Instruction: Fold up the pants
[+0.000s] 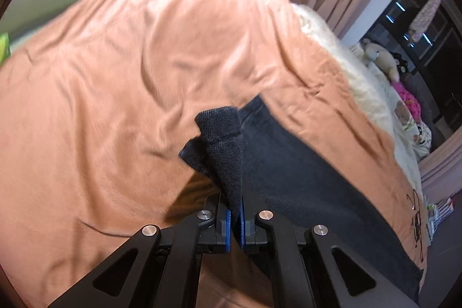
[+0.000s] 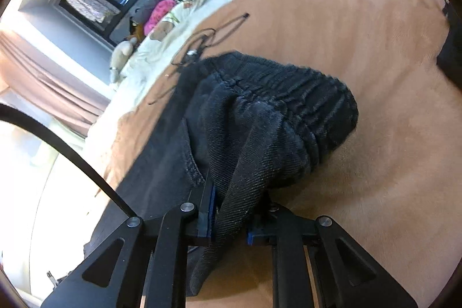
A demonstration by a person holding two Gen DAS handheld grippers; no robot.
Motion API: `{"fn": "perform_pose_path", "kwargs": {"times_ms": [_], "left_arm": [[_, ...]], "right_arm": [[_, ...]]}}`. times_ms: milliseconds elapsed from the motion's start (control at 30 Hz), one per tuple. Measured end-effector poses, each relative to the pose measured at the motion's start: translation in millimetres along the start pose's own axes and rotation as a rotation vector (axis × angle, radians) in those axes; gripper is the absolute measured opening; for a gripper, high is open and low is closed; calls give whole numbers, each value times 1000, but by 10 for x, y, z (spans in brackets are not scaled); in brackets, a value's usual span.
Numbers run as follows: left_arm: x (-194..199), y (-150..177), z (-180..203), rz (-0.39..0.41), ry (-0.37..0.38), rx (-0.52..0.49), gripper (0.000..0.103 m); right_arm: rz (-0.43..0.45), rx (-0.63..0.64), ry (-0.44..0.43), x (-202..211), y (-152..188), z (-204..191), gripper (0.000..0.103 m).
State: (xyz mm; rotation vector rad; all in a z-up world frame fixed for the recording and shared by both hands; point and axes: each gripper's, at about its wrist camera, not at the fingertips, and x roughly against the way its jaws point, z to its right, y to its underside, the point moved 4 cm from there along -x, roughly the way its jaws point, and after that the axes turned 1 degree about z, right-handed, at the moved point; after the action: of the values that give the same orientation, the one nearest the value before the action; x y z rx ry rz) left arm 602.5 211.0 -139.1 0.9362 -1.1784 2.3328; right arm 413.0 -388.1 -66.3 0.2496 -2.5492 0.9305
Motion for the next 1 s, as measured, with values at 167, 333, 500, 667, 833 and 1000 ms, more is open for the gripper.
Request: {"fn": "perform_pose_path", "kwargs": {"times_ms": [167, 333, 500, 667, 833, 1000], "left_arm": [[434, -115, -158, 19, 3, 23, 4], [746, -16, -419, 6, 1, 36, 4], [1050, 133, -671, -2, 6, 55, 4], [1329, 230, -886, -2, 15, 75, 4], [1623, 266, -1123, 4, 20, 99, 4], [1772, 301, -1289, 13, 20, 97, 4]], "right_arm": [[-24, 5, -35, 306, 157, -24, 12], [-70, 8, -61, 654, 365, 94, 12], [-87, 11, -70, 1042, 574, 204, 12], [-98, -3, -83, 1356, 542, 374, 12], [-106, -5, -93, 1615, 588, 455, 12], [-104, 3, -116, 1724, 561, 434, 11]]}}
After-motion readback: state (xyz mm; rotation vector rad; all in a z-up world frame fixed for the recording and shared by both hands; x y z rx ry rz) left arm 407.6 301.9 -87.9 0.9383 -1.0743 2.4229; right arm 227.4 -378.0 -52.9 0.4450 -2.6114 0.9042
